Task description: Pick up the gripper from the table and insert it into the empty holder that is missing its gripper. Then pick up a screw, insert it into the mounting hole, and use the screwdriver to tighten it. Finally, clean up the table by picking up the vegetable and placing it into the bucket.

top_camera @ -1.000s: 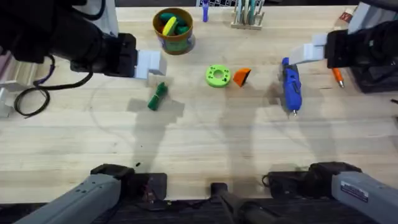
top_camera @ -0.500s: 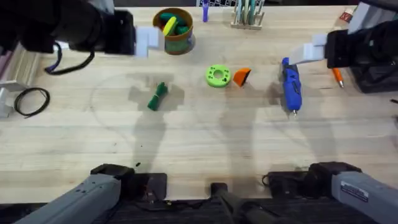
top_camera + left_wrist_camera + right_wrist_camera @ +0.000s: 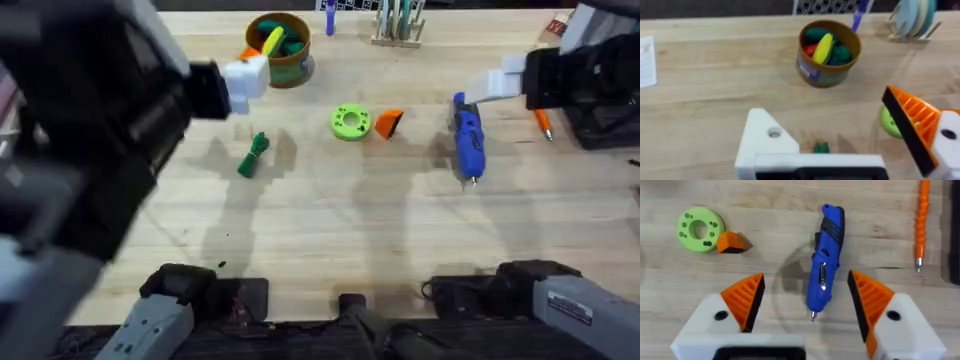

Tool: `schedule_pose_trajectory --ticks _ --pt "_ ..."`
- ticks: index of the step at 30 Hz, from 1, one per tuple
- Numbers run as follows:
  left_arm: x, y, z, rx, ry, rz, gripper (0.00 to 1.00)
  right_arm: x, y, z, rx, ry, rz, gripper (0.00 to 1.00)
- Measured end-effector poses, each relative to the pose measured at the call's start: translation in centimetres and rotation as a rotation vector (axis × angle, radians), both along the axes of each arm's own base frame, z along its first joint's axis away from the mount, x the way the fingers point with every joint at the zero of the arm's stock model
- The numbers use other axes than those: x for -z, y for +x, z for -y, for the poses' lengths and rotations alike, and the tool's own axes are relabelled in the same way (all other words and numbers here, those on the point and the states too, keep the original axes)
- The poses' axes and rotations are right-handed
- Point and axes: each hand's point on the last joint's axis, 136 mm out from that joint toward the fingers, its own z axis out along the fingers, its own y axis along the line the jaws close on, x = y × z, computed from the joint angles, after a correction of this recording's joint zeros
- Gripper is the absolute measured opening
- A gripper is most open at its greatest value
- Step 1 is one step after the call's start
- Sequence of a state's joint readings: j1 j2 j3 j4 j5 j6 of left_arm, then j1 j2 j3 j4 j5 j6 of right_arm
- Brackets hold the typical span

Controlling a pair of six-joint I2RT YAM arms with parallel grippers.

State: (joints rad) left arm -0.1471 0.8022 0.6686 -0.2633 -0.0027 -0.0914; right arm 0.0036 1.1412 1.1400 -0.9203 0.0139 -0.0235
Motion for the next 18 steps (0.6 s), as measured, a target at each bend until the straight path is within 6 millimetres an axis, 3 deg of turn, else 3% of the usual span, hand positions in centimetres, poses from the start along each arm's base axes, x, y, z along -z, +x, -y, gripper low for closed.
schedule_pose_trajectory --ticks 2,3,9,18 --pt "0.5 -0.7 0.4 0.030 -0.020 0.059 0.986 0.0 0.0 0.0 0.000 0.000 0.000 0.991" --pt "0.8 -2.0 1.2 0.080 -0.049 0.147 0.986 0.0 0.0 0.0 0.000 0.000 0.000 0.992" --pt "0.9 -4.7 1.5 0.146 -0.084 0.277 0.986 0.0 0.0 0.0 0.000 0.000 0.000 0.991" --pt "1.4 -6.6 1.7 0.192 -0.097 0.364 0.986 0.0 0.0 0.0 0.000 0.000 0.000 0.991"
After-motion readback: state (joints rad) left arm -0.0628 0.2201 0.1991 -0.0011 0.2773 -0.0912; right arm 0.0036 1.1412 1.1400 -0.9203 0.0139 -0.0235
